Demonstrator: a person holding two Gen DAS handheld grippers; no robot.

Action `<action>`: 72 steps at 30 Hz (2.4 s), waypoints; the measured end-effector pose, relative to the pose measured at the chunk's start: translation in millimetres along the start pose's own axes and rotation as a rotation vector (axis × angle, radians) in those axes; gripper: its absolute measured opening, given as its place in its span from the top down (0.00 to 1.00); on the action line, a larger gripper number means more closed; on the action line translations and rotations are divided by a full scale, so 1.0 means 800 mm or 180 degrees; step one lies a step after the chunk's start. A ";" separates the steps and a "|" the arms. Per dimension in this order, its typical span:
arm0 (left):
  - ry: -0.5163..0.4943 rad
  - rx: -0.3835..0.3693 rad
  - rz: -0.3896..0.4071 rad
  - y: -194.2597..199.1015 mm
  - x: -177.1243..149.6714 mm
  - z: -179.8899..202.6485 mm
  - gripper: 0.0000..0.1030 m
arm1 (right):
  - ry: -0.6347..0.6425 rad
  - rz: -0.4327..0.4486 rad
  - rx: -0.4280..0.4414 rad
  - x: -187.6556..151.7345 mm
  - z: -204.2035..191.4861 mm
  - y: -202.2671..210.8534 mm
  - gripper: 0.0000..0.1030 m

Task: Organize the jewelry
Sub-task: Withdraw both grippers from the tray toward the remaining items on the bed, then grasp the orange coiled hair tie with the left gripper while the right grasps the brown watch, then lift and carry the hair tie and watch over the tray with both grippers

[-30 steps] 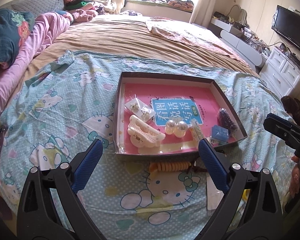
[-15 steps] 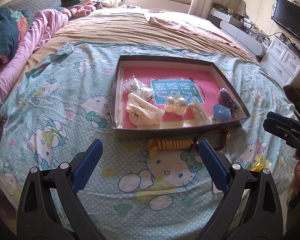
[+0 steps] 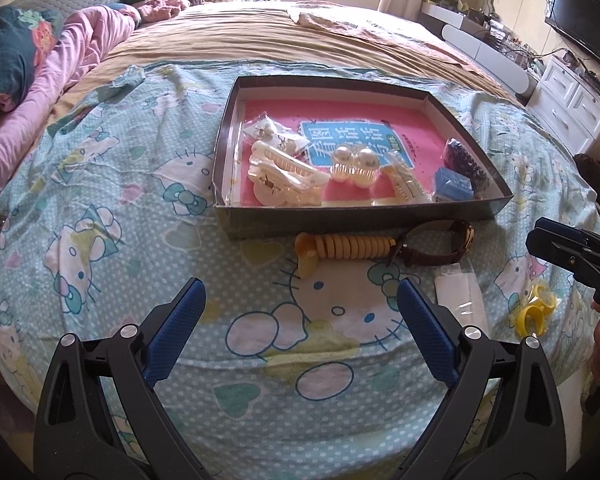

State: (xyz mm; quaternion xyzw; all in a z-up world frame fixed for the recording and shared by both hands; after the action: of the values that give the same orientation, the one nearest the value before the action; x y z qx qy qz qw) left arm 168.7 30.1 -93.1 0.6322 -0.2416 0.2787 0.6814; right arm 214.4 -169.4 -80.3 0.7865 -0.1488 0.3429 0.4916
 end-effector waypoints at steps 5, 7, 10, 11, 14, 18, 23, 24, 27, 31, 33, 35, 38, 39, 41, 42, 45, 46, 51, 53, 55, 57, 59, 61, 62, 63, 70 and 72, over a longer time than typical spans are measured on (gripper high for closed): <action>0.0018 -0.0001 -0.0060 -0.010 -0.011 -0.001 0.13 | -0.0004 -0.0093 -0.0008 -0.012 0.002 -0.010 0.31; 0.0016 0.0001 -0.0094 -0.015 -0.016 -0.001 0.13 | -0.0012 -0.0136 -0.0007 -0.016 0.001 -0.015 0.31; 0.0014 0.0015 -0.0118 -0.021 -0.019 -0.003 0.13 | -0.0017 -0.0178 -0.0009 -0.020 0.001 -0.022 0.31; 0.0031 0.0014 -0.0122 -0.023 -0.020 -0.005 0.13 | -0.0023 -0.0193 -0.0012 -0.021 0.002 -0.024 0.31; 0.0081 0.0007 -0.0144 -0.030 -0.021 -0.009 0.13 | -0.0045 -0.0221 -0.0019 -0.022 0.003 -0.031 0.31; 0.0132 0.0010 -0.0125 -0.037 -0.016 -0.015 0.13 | -0.0100 -0.0256 -0.0006 -0.021 0.002 -0.042 0.31; 0.0233 -0.0049 -0.0081 -0.044 -0.005 -0.021 0.17 | -0.0178 -0.0348 0.0039 -0.019 0.000 -0.060 0.41; 0.0243 -0.0060 -0.0073 -0.045 -0.002 -0.022 0.20 | -0.0198 -0.0363 0.0054 -0.019 0.000 -0.063 0.46; 0.0280 -0.0102 -0.0091 -0.051 0.002 -0.023 0.32 | -0.0297 -0.0407 0.0069 -0.016 0.000 -0.074 0.56; 0.0346 -0.0187 -0.0111 -0.057 0.004 -0.023 0.47 | -0.0407 -0.0465 0.0091 -0.014 0.002 -0.088 0.64; 0.0369 -0.0214 -0.0125 -0.060 0.004 -0.023 0.50 | -0.0446 -0.0482 0.0078 -0.014 0.004 -0.093 0.67; 0.0384 -0.0253 -0.0126 -0.062 0.004 -0.022 0.58 | -0.0463 -0.0464 0.0081 -0.012 0.006 -0.095 0.68; 0.0395 -0.0330 -0.0126 -0.065 0.005 -0.018 0.68 | -0.0433 -0.0435 0.0052 -0.011 0.011 -0.094 0.82; 0.0405 -0.0361 -0.0126 -0.066 0.006 -0.018 0.70 | -0.0443 -0.0434 0.0064 -0.011 0.012 -0.093 0.83; 0.0422 -0.0453 -0.0135 -0.067 0.006 -0.013 0.82 | -0.0416 -0.0417 0.0037 -0.011 0.016 -0.090 0.86; 0.0407 -0.0492 -0.0142 -0.067 0.006 -0.009 0.85 | -0.0408 -0.0408 0.0035 -0.011 0.018 -0.089 0.87; 0.0366 -0.0513 -0.0129 -0.068 0.007 -0.001 0.90 | -0.0395 -0.0365 0.0020 -0.010 0.020 -0.084 0.88; 0.0363 -0.0519 -0.0126 -0.067 0.007 -0.001 0.90 | -0.0377 -0.0350 0.0006 -0.010 0.020 -0.082 0.88; 0.0355 -0.0532 -0.0089 -0.059 0.010 0.000 0.94 | -0.0356 -0.0258 -0.0023 -0.006 0.023 -0.070 0.88; 0.0312 -0.0514 -0.0054 -0.053 0.013 0.000 0.94 | -0.0379 -0.0221 -0.0030 -0.005 0.025 -0.065 0.88; 0.0296 -0.0502 -0.0002 -0.046 0.018 0.001 0.94 | -0.0378 -0.0175 -0.0035 -0.003 0.026 -0.059 0.89; 0.0270 -0.0485 0.0045 -0.040 0.022 0.001 0.94 | -0.0362 -0.0130 -0.0041 -0.001 0.028 -0.050 0.89; 0.0248 -0.0475 0.0096 -0.032 0.027 0.002 0.94 | -0.0336 -0.0084 -0.0047 0.002 0.027 -0.044 0.89; 0.0241 -0.0467 0.0134 -0.027 0.031 0.001 0.94 | -0.0310 -0.0043 -0.0053 0.004 0.027 -0.039 0.89; 0.0239 -0.0456 0.0159 -0.023 0.032 0.001 0.94 | -0.0292 -0.0026 -0.0059 0.006 0.026 -0.036 0.89; 0.0237 -0.0451 0.0180 -0.020 0.034 0.001 0.94 | -0.0269 -0.0008 -0.0065 0.007 0.025 -0.033 0.89; 0.0215 -0.0419 0.0253 -0.006 0.040 -0.001 0.94 | -0.0192 0.0087 -0.0040 0.017 0.016 -0.020 0.89; 0.0221 -0.0413 0.0270 -0.002 0.040 -0.002 0.94 | -0.0174 0.0105 -0.0020 0.019 0.013 -0.018 0.89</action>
State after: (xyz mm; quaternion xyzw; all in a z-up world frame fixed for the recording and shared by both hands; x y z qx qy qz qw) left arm 193.1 34.0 -72.3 0.5658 -0.2619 0.3128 0.7165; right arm 237.4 -170.3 -82.4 0.7915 -0.1761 0.3288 0.4841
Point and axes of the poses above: each gripper's, at about its wrist camera, not at the fingertips, and y roughly against the way its jaws point, z to its right, x to its top, the point moved 7 cm from there along -y, roughly the way its jaws point, and after that the axes turned 8 degrees about z, right-handed, at the moved point
